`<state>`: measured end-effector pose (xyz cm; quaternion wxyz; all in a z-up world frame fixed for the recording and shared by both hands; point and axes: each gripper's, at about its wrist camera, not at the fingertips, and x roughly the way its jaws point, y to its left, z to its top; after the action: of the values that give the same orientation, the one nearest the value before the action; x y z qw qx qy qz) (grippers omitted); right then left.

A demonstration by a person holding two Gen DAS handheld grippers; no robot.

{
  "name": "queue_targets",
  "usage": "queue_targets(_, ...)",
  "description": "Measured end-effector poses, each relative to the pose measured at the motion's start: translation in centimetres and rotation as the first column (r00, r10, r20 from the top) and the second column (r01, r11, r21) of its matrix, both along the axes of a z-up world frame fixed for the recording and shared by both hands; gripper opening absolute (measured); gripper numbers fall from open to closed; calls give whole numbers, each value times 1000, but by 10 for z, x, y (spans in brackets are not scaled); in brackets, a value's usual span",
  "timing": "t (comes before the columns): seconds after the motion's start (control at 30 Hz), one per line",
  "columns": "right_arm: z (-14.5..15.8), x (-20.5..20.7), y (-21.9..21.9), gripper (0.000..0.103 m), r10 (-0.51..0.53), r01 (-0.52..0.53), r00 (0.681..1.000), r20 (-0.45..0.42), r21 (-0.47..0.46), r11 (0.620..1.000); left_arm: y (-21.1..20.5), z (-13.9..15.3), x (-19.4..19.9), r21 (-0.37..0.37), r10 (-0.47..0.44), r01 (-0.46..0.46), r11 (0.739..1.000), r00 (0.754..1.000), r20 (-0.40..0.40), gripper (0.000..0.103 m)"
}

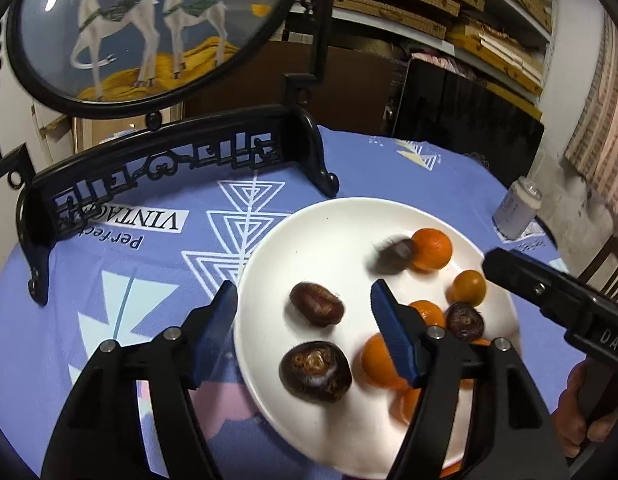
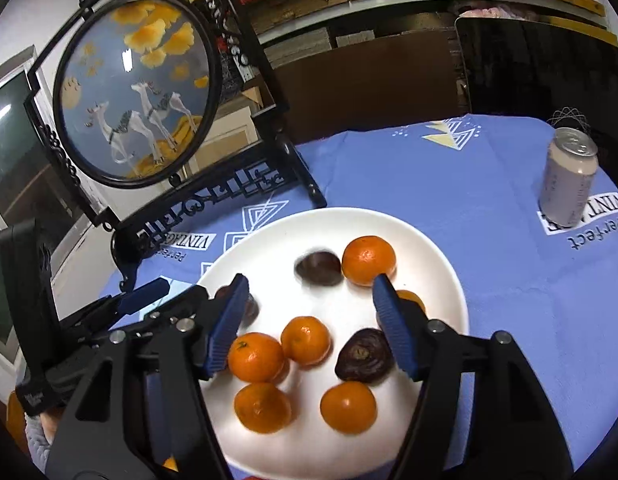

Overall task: Organize fruits
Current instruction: 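Carry both dark fruits over the white plate and open both tools, then withdraw both tools and grasp a yellow-orange tangerine with the left tool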

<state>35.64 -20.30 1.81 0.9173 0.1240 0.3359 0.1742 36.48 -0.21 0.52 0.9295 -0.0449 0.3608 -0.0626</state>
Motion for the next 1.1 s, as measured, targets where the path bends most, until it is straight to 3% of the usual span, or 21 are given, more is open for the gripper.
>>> queue_targets(0.13, 8, -22, -1, 79, -8, 8, 1000, 11, -17, 1000, 2, 5, -17, 32, 23, -23, 999, 1000, 9, 69)
queue_targets(0.47, 11, -108, -7, 80, 5, -2, 999, 49, -59, 998, 20, -6, -102, 92, 63, -67, 994, 997, 40, 69)
queue_targets(0.63, -10, -143, -25, 81, -31, 33, 999, 33, -83, 996, 37, -19, -140, 43, 97, -97, 994, 995, 14, 69)
queue_targets(0.83, -18, -141, -48, 81, -66, 66, 998, -22, -9, 998, 16, -21, -152, 77, -6, 4, 997, 1000, 26, 70)
queue_targets(1.1, -17, -141, -46, 85, -56, 56, 998, -27, -16, 998, -9, -37, -153, 119, -110, 113, 986, 993, -33, 70)
